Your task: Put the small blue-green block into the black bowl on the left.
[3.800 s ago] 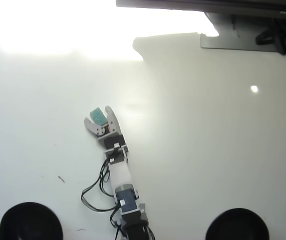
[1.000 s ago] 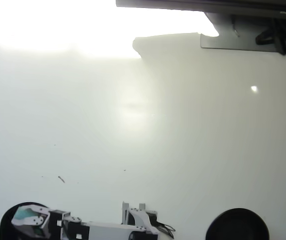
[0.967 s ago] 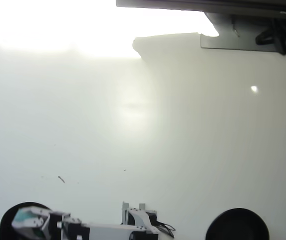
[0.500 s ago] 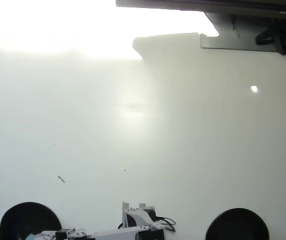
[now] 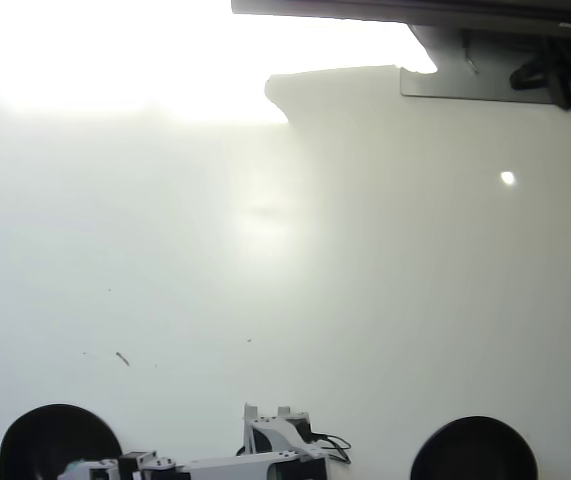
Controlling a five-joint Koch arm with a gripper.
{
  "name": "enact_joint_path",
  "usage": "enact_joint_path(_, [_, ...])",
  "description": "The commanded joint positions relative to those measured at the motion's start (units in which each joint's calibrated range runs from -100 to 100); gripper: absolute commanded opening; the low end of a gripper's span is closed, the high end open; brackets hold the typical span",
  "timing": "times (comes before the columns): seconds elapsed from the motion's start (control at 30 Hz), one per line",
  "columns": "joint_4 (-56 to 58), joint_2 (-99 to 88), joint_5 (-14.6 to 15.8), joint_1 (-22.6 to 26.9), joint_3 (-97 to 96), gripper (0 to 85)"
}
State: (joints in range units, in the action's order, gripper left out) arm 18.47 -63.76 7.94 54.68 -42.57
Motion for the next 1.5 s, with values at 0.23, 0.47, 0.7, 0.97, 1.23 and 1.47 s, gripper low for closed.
enact_joint_path(0.23, [-1.89,3.08,0.78,-0.68,2.73,14.1])
enact_joint_path(0.47, [-1.97,4.58,0.88,-0.49,5.51,24.5])
enact_joint_path(0.7, [-1.81,6.61,1.22,-0.78,9.2,35.5])
enact_joint_path(0.97, [0.22,4.79,1.22,-1.37,10.87,38.2])
enact_joint_path(1.23, [6.78,2.65,1.32,-7.08,19.18,38.3])
enact_joint_path(1.47, [10.11,-4.21,1.17,-14.9,19.74,38.3])
